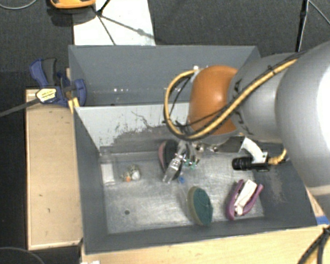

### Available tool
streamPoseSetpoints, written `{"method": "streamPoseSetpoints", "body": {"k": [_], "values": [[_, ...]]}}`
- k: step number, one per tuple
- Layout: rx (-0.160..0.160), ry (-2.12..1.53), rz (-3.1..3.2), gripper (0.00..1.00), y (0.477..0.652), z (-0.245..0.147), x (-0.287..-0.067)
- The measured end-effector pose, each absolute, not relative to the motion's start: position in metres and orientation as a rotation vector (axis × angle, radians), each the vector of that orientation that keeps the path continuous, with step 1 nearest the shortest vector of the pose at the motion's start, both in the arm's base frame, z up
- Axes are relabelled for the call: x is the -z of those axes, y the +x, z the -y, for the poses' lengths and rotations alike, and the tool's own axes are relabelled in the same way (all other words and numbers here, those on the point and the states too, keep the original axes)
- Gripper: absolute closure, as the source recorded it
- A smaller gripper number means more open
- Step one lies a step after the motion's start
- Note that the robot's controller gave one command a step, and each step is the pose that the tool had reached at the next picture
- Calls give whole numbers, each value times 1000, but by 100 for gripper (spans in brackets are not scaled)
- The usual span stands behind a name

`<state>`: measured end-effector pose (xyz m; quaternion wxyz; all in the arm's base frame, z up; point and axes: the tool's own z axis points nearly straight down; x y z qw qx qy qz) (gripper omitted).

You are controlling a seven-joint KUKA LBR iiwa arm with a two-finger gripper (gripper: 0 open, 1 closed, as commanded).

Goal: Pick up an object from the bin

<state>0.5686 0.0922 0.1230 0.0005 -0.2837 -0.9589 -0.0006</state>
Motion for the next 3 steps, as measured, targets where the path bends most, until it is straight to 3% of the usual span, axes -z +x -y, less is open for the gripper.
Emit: {"method": "streamPoseSetpoints", "body": {"k": [1, 2, 3], "values": [[5, -823, 3046, 0, 574, -93, -104], [4, -824, 3043, 100, 573, -93, -103], [6, -835, 3037, 100, 573, -88, -228]]}}
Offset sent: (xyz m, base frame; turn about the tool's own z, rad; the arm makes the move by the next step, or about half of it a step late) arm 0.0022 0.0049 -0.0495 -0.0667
